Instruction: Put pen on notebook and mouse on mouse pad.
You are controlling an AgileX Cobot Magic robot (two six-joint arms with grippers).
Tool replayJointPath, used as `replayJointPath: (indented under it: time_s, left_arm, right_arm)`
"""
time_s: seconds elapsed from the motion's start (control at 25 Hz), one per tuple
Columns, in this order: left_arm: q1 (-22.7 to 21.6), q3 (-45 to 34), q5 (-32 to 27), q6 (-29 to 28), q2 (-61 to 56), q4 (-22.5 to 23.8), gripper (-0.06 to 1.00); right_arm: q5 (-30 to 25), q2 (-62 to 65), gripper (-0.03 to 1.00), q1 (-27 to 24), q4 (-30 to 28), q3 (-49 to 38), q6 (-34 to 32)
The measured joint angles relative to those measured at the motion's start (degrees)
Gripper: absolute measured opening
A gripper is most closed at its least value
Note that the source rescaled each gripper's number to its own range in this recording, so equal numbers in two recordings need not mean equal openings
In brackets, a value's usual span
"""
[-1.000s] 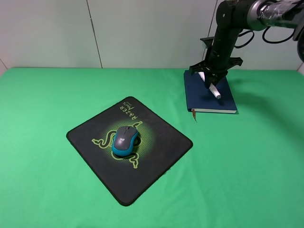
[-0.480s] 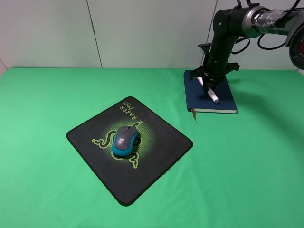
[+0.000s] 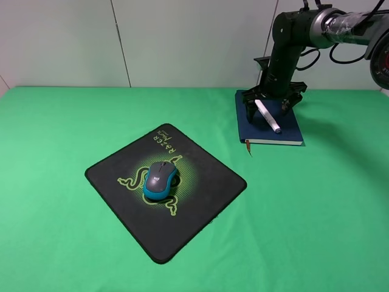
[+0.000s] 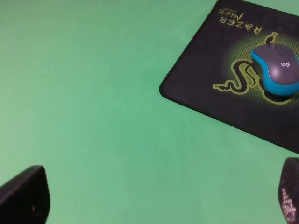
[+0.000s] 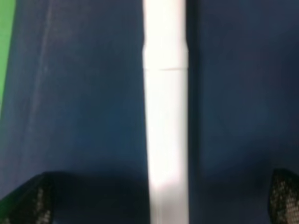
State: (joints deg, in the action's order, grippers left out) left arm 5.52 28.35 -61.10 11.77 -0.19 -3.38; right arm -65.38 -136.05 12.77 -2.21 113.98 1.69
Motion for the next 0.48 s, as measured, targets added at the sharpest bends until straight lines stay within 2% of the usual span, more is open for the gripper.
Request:
replayJointPath:
  time_s: [0.48]
  left_arm:
    - [0.0,0.0,0.0,0.0,0.0,0.0,0.96]
  right_arm:
    - [-1.0,1.9,1.0,0.0,0.6,0.0,0.0]
